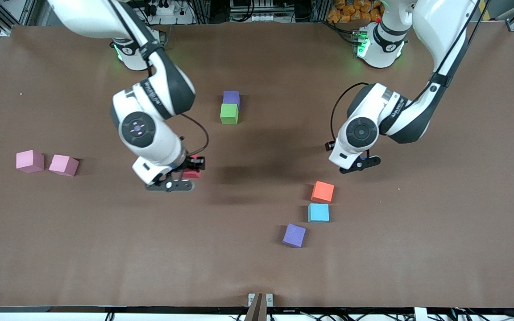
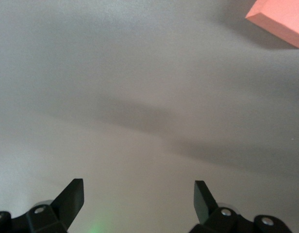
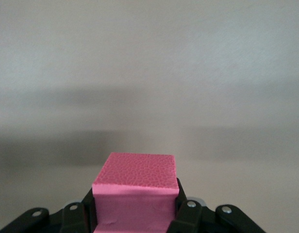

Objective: Arrange blocks into number 1
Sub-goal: 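Place the red block in line beside the green block with the right gripper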

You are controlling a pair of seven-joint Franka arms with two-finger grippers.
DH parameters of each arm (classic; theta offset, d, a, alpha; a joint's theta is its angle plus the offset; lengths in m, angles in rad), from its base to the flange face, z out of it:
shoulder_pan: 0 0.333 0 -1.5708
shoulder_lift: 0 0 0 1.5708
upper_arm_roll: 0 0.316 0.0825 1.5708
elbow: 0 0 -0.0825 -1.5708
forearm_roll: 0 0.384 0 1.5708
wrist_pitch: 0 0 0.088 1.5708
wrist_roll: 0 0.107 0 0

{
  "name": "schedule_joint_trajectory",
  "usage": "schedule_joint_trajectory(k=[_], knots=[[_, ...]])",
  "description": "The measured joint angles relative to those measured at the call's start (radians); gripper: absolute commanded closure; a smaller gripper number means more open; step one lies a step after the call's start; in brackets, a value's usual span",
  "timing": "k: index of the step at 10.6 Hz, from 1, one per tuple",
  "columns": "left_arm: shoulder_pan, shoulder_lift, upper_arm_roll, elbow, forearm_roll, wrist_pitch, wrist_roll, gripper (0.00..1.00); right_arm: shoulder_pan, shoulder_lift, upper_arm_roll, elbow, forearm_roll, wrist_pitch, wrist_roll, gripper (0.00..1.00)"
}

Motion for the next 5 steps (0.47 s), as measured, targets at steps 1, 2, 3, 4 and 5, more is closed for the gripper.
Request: schedule_joint_trajectory(k=[1, 2, 3, 4, 5], knots=[[0.013, -0.002, 0.0, -0.007, 0.0, 0.017, 0.014, 0.0, 0.025, 0.0, 0.001, -0.013, 0.0, 0.008, 0.02, 1.0], [0.027, -0.001, 0.0, -0.014, 0.0, 0.041, 0.022, 0.0, 0.052, -0.001, 0.001, -0.04, 0.0, 0.039, 0.041, 1.0], [0.034, -0.001, 0.0, -0.019, 0.0, 0.058, 0.033, 0.0, 0.081, -0.003, 0.002, -0.083, 0.0, 0.09, 0.063, 1.0], [0.035, 0.001, 0.0, -0.022, 0.0, 0.07, 0.034, 0.0, 0.107, -0.012, 0.002, -0.14, 0.0, 0.15, 0.076, 1.0], [0.034, 0.002, -0.003, -0.026, 0.0, 0.084, 0.035, 0.0, 0.13, -0.026, 0.003, -0.204, 0.0, 0.205, 0.081, 1.0]])
